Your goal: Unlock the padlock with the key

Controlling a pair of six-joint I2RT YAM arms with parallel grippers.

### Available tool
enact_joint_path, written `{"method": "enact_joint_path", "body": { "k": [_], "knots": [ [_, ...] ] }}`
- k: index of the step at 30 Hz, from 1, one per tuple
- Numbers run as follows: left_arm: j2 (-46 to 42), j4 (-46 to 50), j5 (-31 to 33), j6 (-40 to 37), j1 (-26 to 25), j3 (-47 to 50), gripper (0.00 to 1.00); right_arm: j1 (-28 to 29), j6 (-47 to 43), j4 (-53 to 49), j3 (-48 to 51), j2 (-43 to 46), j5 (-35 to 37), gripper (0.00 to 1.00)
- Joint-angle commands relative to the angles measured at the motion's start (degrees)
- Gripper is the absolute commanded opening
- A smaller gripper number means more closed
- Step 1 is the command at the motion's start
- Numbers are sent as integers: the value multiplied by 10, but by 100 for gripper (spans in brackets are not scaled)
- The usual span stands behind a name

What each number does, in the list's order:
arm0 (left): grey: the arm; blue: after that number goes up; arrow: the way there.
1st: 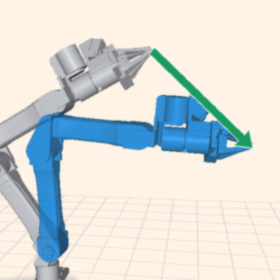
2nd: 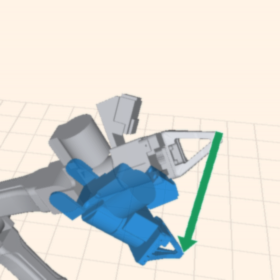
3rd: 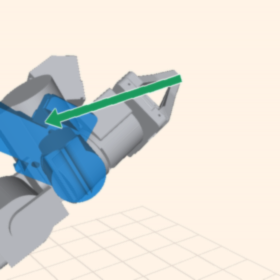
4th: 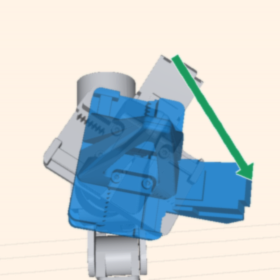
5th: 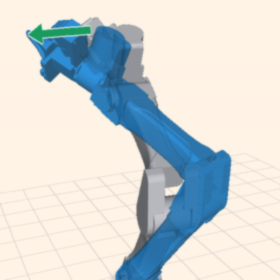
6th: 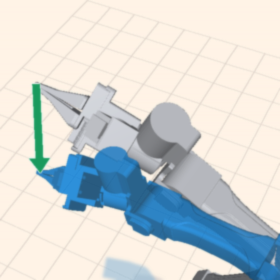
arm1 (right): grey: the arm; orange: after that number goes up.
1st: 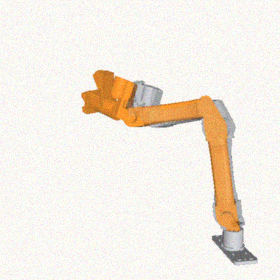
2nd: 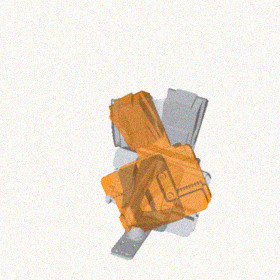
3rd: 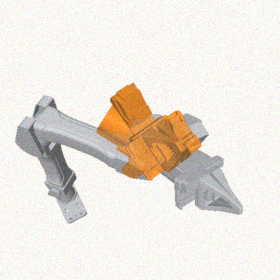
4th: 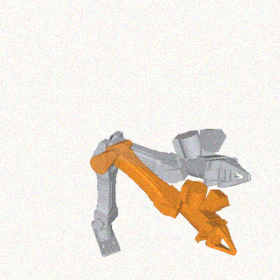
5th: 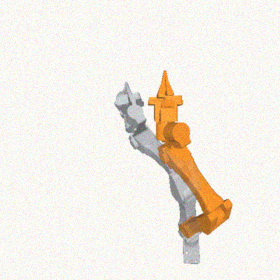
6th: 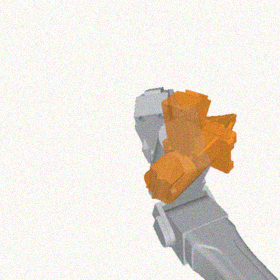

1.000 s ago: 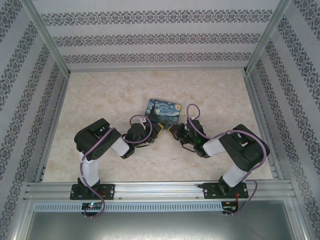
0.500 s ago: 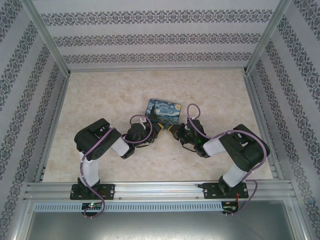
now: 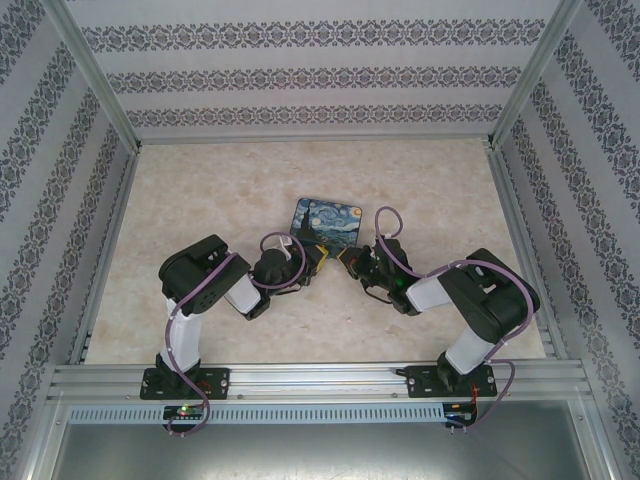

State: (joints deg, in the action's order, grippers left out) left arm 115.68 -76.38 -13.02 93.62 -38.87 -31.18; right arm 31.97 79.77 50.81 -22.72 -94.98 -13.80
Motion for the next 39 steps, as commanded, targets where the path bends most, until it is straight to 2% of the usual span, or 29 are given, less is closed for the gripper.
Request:
{"method": "enact_joint_path", "body": {
  "k": [1,10,15,19,27,39],
  "knots": [
    [10,-51,-79,29,-19,1,0,-1,6,39,-5,2,13,0],
    [8,-52,-79,47,-20,-5,0,17,-4,62,-19,-19,0,0],
    [3,-52,-80,45,-20,-9,0,27,30,96,-1,-33,22,0],
    [-1,-51,-87,25,-20,-11,0,29,60,133,15,-36,39,0],
    [-25,-18,-104,-36,-20,-5,0,41,49,111,27,-1,43,0],
    [-38,17,-61,-13,-20,1,0,47,46,129,72,-27,44,0]
  ]
}}
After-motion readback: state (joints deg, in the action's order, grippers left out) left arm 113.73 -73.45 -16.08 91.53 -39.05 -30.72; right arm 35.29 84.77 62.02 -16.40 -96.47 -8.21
